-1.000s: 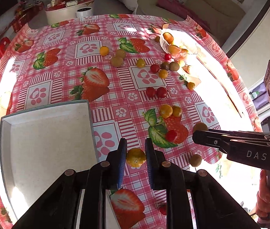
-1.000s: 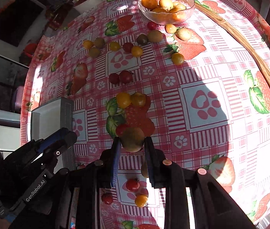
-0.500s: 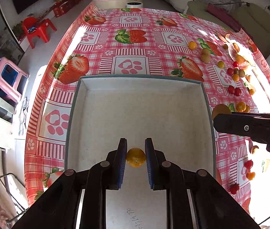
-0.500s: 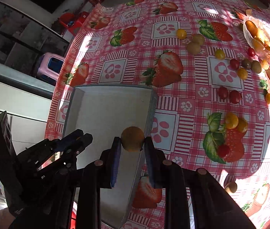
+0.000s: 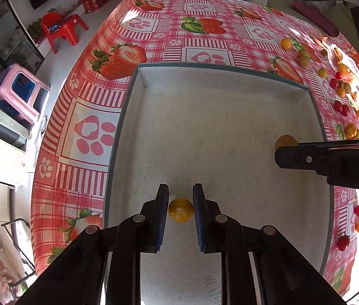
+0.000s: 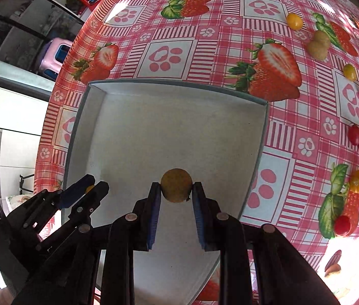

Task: Organize fruits
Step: 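Carry both fruits over the white tray and open both grippers to drop them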

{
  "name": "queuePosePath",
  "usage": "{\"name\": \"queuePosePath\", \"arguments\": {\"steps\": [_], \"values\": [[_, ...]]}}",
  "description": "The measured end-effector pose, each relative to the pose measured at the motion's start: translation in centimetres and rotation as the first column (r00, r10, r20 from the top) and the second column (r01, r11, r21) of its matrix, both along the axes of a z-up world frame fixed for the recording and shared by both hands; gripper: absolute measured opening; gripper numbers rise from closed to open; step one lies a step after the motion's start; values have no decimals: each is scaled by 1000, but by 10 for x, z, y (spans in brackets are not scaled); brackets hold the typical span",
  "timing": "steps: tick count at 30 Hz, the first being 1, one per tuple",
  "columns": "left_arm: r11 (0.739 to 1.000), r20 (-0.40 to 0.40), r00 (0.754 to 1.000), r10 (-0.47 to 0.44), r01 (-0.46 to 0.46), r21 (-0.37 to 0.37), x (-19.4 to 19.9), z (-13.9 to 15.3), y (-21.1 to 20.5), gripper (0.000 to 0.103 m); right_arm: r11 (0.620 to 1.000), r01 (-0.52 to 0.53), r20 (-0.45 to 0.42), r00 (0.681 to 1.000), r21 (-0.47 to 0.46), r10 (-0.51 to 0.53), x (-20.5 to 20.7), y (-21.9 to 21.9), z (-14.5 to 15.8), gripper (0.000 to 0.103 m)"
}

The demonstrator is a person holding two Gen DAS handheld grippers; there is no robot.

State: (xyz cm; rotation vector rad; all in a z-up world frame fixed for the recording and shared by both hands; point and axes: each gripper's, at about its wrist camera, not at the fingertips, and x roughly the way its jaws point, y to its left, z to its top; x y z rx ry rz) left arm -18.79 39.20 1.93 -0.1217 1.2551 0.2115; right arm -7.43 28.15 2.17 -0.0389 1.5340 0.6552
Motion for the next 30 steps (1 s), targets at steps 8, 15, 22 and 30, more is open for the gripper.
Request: {"name": "queuePosePath", "arguments": {"steps": [8,15,22,30], "values": [[998,17,1000,-5,4,70,-3,3,-2,81,1000,6,-26,1000,-4,-6,3,2,-11,32],[997,-8,1000,-26,26,67,1,7,-6,81,996,44,7,999,77,-45,7,-9,15,76],[992,12,994,-106,105,69,11,31,-38,81,985,136,63,988,109,-144,10,-57,48,78],[973,43,973,-226,228,-38,29,58,-113,81,947,322,105,941,14,-321,19,-166,51,78]]}}
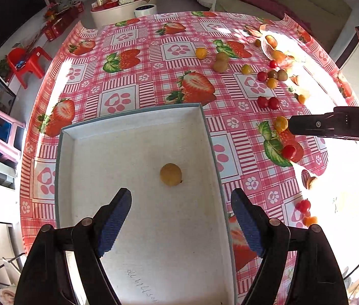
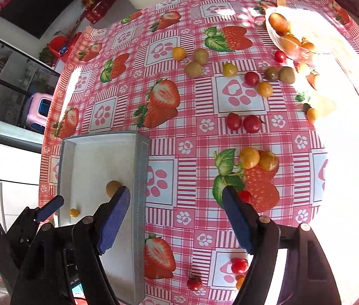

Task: Organize fruits
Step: 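Carry both fruits over the white tray and open both grippers to drop them, then grasp a red cherry tomato with the left gripper while the right grasps a yellow tomato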

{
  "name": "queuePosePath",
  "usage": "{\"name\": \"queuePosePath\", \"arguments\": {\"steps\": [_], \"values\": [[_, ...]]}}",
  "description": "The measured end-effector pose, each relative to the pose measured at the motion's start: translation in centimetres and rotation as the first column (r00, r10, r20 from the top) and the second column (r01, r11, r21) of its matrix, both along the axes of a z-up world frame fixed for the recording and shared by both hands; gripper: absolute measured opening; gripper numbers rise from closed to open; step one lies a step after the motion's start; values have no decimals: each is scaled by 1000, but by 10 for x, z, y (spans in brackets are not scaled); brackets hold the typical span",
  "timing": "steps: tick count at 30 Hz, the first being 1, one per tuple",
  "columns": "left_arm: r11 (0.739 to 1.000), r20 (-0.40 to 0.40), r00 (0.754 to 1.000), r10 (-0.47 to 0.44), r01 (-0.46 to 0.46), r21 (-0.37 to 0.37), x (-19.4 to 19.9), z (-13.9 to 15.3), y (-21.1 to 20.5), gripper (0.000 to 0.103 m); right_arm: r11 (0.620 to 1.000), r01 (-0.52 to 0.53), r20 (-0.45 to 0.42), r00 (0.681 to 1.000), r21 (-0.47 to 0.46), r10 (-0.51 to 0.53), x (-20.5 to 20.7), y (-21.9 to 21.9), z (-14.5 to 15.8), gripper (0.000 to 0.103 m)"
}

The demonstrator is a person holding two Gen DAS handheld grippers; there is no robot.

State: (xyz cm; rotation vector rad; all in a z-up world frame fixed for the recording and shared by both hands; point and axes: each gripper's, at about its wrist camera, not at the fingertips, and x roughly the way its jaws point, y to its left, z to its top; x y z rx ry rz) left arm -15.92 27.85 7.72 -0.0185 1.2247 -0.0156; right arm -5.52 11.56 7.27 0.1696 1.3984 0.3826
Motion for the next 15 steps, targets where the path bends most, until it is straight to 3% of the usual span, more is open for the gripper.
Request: {"name": "queuePosePath", "arguments": {"steps": [8,15], "values": [[996,-30,998,-64,61,-71,26,-11,-77,81,981,155,-9,988,-115,-157,20,-88,-24,78],[997,-55,998,-12,7,-80,53,-37,-102,81,980,147,-3,989,-132,-149,42,-109,-37,78]]}}
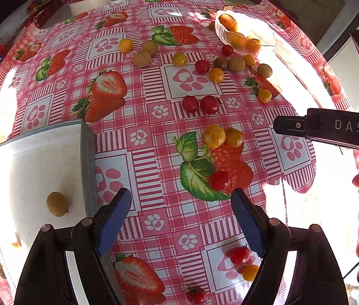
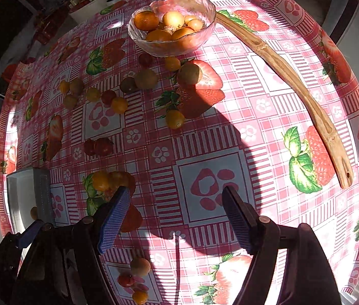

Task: Organize fruits
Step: 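Grasp a red cherry tomato with the left gripper while the right grasps a yellow tomato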

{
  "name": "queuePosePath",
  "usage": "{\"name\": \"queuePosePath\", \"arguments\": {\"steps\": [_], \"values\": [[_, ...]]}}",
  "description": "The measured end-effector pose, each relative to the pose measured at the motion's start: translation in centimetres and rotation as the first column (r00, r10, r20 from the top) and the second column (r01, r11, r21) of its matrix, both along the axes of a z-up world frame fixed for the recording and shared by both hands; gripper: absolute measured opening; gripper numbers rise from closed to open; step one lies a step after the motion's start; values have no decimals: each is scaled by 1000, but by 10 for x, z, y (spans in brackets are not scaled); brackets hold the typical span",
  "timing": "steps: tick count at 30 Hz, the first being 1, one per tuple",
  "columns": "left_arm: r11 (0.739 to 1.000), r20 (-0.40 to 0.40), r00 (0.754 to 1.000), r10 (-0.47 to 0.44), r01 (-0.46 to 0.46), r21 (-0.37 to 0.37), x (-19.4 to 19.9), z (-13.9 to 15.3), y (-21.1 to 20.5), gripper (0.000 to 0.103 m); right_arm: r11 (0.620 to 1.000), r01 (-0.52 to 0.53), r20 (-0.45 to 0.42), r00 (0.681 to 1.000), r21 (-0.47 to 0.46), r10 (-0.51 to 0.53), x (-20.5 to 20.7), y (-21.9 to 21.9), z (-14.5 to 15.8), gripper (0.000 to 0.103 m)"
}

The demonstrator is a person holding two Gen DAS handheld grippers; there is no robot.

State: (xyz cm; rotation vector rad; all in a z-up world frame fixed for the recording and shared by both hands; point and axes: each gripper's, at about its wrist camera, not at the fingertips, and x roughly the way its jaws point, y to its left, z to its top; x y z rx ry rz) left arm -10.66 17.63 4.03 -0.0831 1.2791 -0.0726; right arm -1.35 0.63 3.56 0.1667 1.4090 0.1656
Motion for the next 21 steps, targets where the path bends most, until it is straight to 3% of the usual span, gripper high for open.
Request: {"name": "queuePosePath", "arguments": {"steps": [8,17,19,20,21], "values": [[999,-16,999,38,-37,39,12,-23,-19,81,997,-71,18,997,-17,72,30,9,-19,77],[995,-40,998,47,-43,89,15,-35,-36,80,990,-131,66,989,-46,134,50,23,-26,55],[995,-36,999,41,-38,88,15,-34,-40,74,989,-139,69,987,-51,142,54,26,-26,42],[996,-32,999,31,-28,88,15,-32,-43,67,988,-143,70,987,-55,147,54,28,-27,38],[996,-29,999,21,-18,87,15,-31,-45,58,987,-149,71,986,-66,154,55,30,-27,28]]}}
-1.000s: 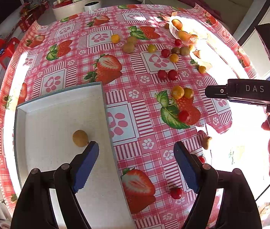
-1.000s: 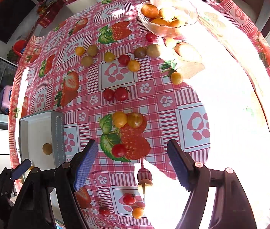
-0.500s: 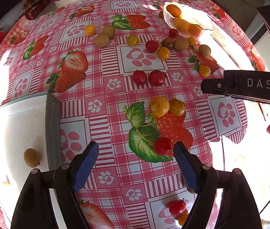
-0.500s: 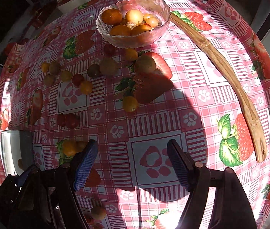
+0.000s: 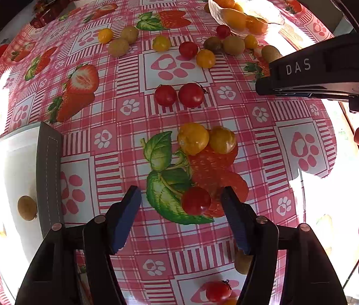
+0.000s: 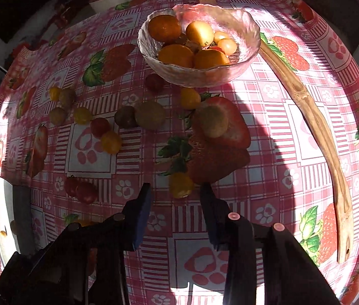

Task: Organize fruits
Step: 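Grasp a red cherry tomato with the left gripper while the right grasps a yellow tomato, then carry both tomatoes into the white tray and open both grippers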

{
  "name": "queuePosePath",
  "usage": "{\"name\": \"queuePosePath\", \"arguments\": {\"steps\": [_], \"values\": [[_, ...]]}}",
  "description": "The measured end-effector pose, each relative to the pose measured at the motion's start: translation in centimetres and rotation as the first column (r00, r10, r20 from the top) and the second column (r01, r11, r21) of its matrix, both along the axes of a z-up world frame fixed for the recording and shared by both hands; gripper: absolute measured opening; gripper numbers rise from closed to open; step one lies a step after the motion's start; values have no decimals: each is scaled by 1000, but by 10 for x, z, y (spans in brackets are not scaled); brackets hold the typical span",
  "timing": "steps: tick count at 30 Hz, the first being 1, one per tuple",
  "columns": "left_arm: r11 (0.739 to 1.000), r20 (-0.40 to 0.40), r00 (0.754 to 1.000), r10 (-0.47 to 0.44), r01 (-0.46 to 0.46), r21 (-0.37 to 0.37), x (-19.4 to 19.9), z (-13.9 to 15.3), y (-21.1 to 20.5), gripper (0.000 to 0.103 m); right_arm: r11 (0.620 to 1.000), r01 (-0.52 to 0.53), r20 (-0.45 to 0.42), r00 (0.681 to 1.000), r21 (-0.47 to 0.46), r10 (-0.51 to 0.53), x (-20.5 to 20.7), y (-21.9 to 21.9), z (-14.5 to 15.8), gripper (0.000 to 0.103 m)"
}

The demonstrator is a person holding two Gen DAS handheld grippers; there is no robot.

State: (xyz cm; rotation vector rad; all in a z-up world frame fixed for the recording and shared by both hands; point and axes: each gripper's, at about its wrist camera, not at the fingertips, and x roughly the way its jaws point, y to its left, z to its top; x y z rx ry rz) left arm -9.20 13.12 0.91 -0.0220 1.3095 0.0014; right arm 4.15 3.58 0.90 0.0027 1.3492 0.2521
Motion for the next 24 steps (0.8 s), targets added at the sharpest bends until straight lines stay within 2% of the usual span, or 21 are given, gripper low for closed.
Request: {"name": "queuePosePath", "arguments": {"steps": [1,3,4,8,10,16,24], "values": [[1000,3,1000,-10,10,0,1,1,-4,53,1000,-5,2,1000,-10,5,1,1,-1,21],[1000,12,1000,-24,24,-4,0,4,-6,27,1000,-2,3,1000,-4,2,0,0,0,21],[1000,13,1000,-25,26,-12,0,5,-7,22,1000,2,-1,1000,6,-2,0,-1,0,21],[990,10,1000,12,-10,-142,-4,8,9,22,998,19,-14,1000,53,-18,-7,-8,4,21],[985,13,1000,19,-16,-172,-8,12,16,22,997,25,-19,1000,68,-24,-14,-12,7,21],[977,9,1000,22,-20,-210,-19,24,31,22,993,51,-39,998,108,-47,-41,-24,18,21],[972,37,999,33,-23,-233,-32,46,54,22,988,53,-67,997,145,-43,-70,-17,31,21]]}}
